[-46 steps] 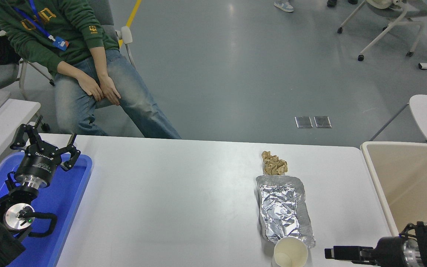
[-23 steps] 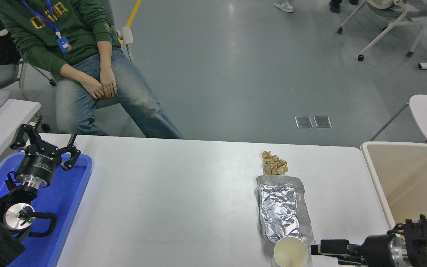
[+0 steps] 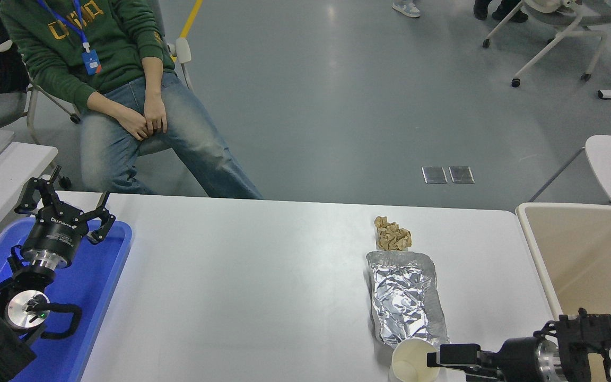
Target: Clean the table surface
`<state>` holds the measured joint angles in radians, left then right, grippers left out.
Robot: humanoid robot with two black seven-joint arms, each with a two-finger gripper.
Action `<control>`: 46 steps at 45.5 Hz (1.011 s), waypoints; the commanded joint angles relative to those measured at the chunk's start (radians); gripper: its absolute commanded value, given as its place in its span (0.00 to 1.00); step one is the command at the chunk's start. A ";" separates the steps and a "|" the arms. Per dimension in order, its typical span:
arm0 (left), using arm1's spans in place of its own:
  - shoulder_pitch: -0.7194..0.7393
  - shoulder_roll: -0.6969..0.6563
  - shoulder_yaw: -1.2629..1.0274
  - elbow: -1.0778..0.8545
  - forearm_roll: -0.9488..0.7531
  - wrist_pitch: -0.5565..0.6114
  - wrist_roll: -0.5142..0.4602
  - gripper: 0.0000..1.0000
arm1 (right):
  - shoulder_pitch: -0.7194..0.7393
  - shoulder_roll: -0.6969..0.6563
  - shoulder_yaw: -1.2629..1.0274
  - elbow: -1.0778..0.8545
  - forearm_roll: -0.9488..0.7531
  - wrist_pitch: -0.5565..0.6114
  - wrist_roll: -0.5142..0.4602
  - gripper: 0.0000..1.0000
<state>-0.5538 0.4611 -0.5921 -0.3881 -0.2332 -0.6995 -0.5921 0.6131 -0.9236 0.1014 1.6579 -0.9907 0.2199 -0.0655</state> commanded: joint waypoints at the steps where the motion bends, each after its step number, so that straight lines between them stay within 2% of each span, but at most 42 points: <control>1: 0.000 0.001 0.000 0.000 0.000 0.000 0.000 1.00 | -0.004 0.065 -0.002 -0.058 -0.008 -0.002 -0.008 1.00; 15: 0.000 0.001 0.000 0.000 0.000 0.000 0.000 1.00 | -0.006 0.132 -0.008 -0.110 -0.016 -0.016 -0.007 1.00; 19: 0.000 0.001 0.000 0.000 0.000 0.000 0.000 1.00 | -0.003 0.144 -0.011 -0.112 -0.028 -0.019 -0.007 0.97; 24: 0.000 -0.001 0.000 0.000 0.000 0.000 0.000 1.00 | -0.003 0.150 -0.012 -0.112 -0.095 -0.020 -0.007 0.88; 33: 0.000 0.001 0.000 0.000 0.000 0.000 0.000 1.00 | 0.005 0.149 -0.012 -0.112 -0.181 -0.020 -0.007 0.62; 36: 0.000 0.001 0.000 0.000 0.000 0.000 0.000 1.00 | 0.008 0.149 -0.012 -0.112 -0.192 -0.020 -0.008 0.47; 40: 0.000 0.001 0.000 0.000 0.000 0.000 0.000 1.00 | 0.016 0.144 -0.012 -0.112 -0.203 -0.019 -0.010 0.22; 44: 0.000 0.001 0.000 0.000 0.000 0.000 0.000 1.00 | 0.017 0.137 -0.008 -0.110 -0.200 -0.016 -0.010 0.03; 46: 0.000 -0.001 0.000 0.000 0.000 0.000 0.000 1.00 | 0.019 0.131 -0.008 -0.107 -0.198 -0.010 -0.010 0.00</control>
<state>-0.5538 0.4612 -0.5921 -0.3881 -0.2332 -0.6995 -0.5921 0.6229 -0.7806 0.0897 1.5484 -1.1623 0.2005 -0.0734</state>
